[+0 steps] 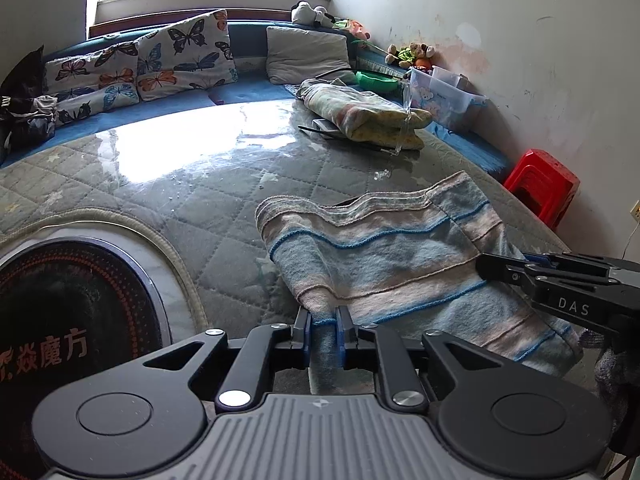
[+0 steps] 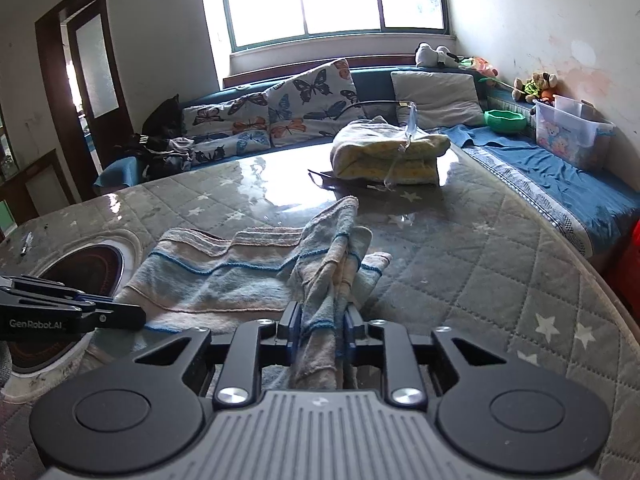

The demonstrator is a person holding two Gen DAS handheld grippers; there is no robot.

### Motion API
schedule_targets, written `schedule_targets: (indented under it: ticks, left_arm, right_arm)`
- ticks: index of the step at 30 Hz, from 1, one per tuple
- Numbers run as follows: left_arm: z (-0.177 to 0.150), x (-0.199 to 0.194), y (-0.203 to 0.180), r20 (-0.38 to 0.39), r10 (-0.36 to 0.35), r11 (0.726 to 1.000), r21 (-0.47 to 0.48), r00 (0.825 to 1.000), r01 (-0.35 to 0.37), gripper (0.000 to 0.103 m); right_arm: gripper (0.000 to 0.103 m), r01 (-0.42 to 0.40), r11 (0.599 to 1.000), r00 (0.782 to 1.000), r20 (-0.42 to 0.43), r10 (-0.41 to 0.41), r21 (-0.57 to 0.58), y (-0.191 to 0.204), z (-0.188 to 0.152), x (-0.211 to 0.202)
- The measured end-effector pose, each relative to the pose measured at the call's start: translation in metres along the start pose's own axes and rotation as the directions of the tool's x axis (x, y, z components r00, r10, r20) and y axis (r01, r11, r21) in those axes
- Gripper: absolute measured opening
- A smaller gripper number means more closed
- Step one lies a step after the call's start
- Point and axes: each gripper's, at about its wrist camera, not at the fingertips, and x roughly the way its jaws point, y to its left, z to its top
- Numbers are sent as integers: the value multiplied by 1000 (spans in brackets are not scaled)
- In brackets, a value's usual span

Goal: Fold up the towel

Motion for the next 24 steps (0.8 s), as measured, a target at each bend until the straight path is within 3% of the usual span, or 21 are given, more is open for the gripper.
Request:
schedule_targets:
  ticks: [4, 6, 14, 20, 24]
  left_arm:
    - [-2, -1, 0, 1, 9, 1000, 11, 1000, -9, 21]
    - [-5, -2, 0, 4, 19, 1000, 23, 1000, -20, 29]
    - [-20, -20, -1, 25, 20, 998, 61, 999, -22, 42]
    - [-40, -33, -1, 25, 16, 996, 83, 1000, -18, 44]
    - [-50, -37, -5, 28, 22, 994, 107, 999, -25, 44]
  right_arm:
    - [25, 14, 1000, 1000, 8, -14, -3, -1, -1, -2]
    - [25, 18, 1000, 1000, 19, -18, 5, -2, -2, -7]
    - [25, -7, 1000, 997, 81, 8, -14, 4, -16, -43]
    - [25, -31, 996, 992, 119, 42, -87, 20, -33, -71]
    - [25, -44, 994, 995, 79, 52, -101, 22, -47, -70]
